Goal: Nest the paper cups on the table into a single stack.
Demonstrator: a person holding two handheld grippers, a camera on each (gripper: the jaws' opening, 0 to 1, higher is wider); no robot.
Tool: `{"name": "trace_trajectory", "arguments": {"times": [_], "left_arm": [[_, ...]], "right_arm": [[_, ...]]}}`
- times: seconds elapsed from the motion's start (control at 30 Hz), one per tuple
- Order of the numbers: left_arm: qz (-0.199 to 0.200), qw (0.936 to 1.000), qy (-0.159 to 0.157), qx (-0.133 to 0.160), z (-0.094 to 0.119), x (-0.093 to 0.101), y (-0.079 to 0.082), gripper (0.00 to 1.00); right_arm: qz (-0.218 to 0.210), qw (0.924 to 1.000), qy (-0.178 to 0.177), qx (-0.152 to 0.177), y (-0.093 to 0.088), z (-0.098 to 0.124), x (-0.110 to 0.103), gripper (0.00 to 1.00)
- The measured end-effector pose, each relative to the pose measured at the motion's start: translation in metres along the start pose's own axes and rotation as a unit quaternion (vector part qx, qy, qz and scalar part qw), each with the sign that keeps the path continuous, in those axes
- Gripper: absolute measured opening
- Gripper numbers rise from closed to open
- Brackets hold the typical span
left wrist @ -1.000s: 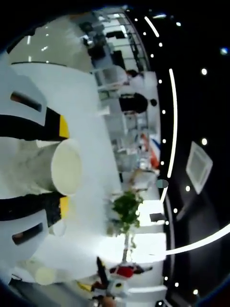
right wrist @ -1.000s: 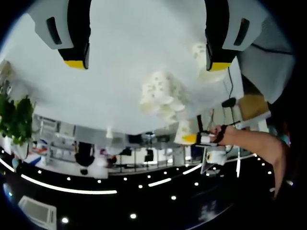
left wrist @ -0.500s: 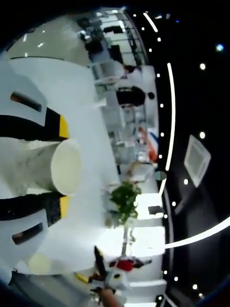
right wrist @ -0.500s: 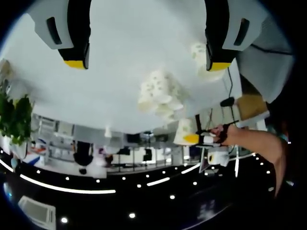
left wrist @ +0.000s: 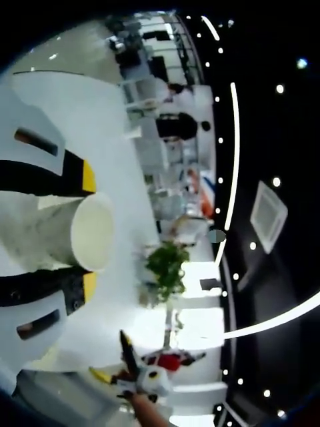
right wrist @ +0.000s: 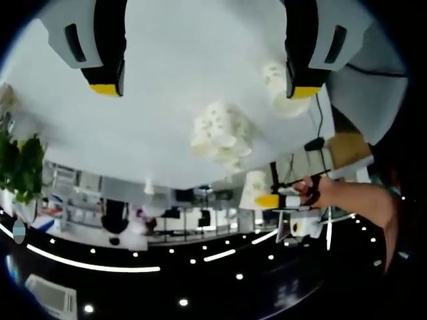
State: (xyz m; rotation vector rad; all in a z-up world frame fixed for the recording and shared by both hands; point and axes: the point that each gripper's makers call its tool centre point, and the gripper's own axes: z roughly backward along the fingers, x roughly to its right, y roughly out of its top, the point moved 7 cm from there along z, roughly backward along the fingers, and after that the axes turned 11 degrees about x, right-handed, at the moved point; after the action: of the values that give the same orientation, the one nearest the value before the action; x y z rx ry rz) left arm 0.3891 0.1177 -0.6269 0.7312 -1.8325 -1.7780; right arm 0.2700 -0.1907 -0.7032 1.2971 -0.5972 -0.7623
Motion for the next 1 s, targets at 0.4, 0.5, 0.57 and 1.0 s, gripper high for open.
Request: {"name": "trace_trajectory", "arguments": {"times": [0.4,0.5,0.57,1.0], "left_arm": [[0.008,0.9999,-0.009,0.012,0.003,0.029,0.009,0.39],[0.009,0.9997,-0.017,0.015,0.005,0.036,0.013,0.39],[0.011,0.9995,-0.023,0.017,0.005,0.040,0.016,0.39],[0.013,0.9985,-0.042,0.033,0.000,0.061,0.031,0.39]], "right_arm": [[-0.004,1.0000,0.000,0.008,0.001,-0.002,0.004,1.00],[-0.005,0.9999,0.001,0.009,0.000,-0.003,0.003,1.00],[-0.005,0.9999,0.000,0.011,-0.001,-0.004,0.002,1.00],[0.001,0.9999,0.008,0.009,0.002,-0.004,-0.001,1.00]]}}
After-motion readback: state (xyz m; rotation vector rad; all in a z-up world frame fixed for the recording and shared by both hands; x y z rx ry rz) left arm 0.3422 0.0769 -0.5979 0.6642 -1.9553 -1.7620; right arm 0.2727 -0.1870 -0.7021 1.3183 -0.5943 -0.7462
